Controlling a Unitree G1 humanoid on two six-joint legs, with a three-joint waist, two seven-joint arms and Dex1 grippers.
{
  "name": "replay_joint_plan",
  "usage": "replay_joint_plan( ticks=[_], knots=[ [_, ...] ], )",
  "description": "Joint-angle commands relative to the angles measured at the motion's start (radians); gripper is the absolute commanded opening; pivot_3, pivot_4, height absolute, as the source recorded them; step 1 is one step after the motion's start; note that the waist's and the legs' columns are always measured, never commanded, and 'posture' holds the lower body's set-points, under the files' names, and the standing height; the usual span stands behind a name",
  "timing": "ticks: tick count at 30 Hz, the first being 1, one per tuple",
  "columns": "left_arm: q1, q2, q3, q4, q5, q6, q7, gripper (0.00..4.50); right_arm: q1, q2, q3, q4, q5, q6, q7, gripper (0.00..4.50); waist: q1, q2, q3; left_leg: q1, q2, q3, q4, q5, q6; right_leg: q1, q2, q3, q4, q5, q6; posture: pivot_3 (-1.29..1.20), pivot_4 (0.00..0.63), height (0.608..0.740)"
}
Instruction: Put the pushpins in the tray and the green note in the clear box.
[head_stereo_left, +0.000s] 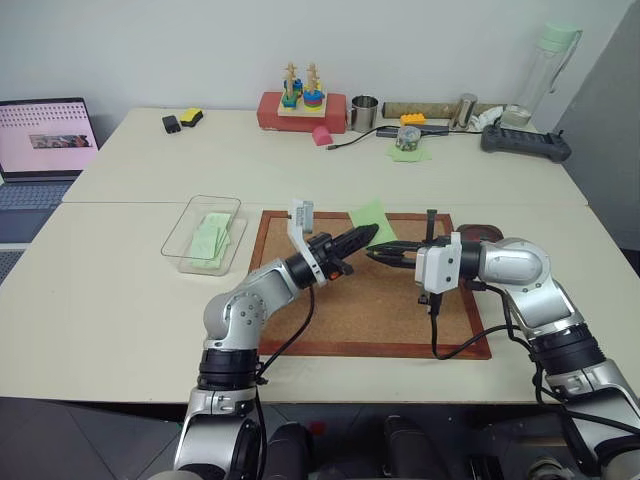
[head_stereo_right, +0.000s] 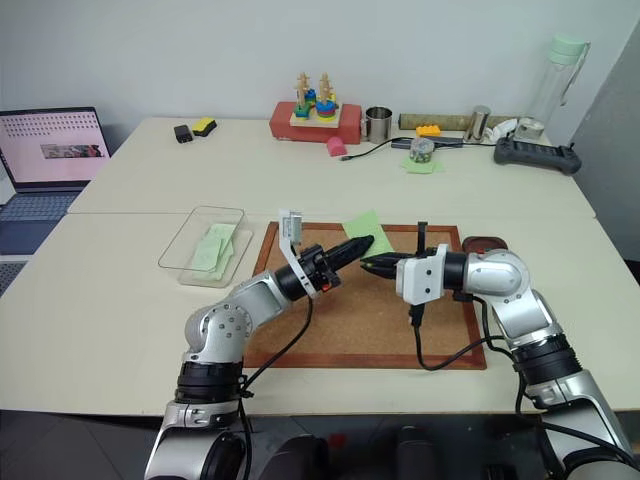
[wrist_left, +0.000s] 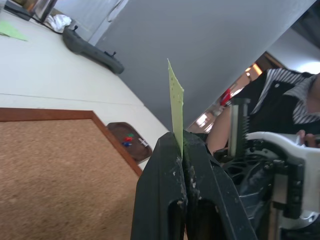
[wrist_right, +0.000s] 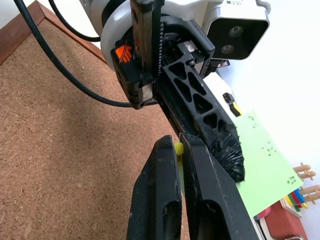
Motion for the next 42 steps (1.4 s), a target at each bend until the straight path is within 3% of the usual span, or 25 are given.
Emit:
replay_joint_plan(
  ticks=[1,13,21,26,36,42],
  knots=[
    [0.004,0.004,-0.019,-0.001,0.023,-0.041,-0.013,0.03,-0.029,0.004,-0.004,-0.011,0.004,-0.025,-0.016,0.0,0.0,0.0,0.0,0.0,0.0,0.0,0.0,0.0,0.0,0.0,0.0,0.0,0.0,0.0,0.0,0.0,0.15,0.74],
    [-0.01,-0.007,-0.028,0.15,0.195,-0.219,0.088,0.03,0.009,-0.007,-0.039,-0.054,0.04,-0.018,-0.053,0.0,0.0,0.0,0.0,0.0,0.0,0.0,0.0,0.0,0.0,0.0,0.0,0.0,0.0,0.0,0.0,0.0,0.15,0.74],
    [0.011,-0.018,-0.022,-0.034,0.127,-0.19,0.081,0.03,0.135,-0.088,-0.275,-0.027,0.085,0.461,-0.264,0.0,0.014,0.0,0.0,-0.001,0.0,0.0,0.0,0.0,0.0,0.0,-0.002,0.0,0.0,0.0,0.0,0.0,0.15,0.74],
    [0.044,0.006,-0.044,-0.134,0.131,-0.172,0.098,0.03,0.152,-0.075,-0.357,0.05,0.085,0.701,-0.411,0.0,0.018,0.0,0.0,0.0,0.0,0.002,0.0,0.0,0.0,0.0,-0.002,0.001,0.0,0.0,0.0,0.0,0.15,0.74],
    [0.03,0.033,-0.074,-0.146,0.154,-0.188,0.086,0.03,0.054,-0.017,-0.379,0.255,0.095,0.825,-0.503,0.0,0.018,0.0,0.0,0.0,-0.001,0.002,0.0,0.0,0.0,0.0,0.001,0.001,0.0,0.0,0.0,0.0,0.15,0.74],
    [0.036,0.036,-0.077,-0.148,0.157,-0.196,0.086,0.0,0.029,-0.011,-0.385,0.27,0.109,0.842,-0.51,1.28,0.019,0.0,0.0,-0.001,-0.001,0.001,0.0,0.0,0.0,0.0,0.001,0.001,-0.001,0.0,0.0,0.0,0.15,0.74]
  ],
)
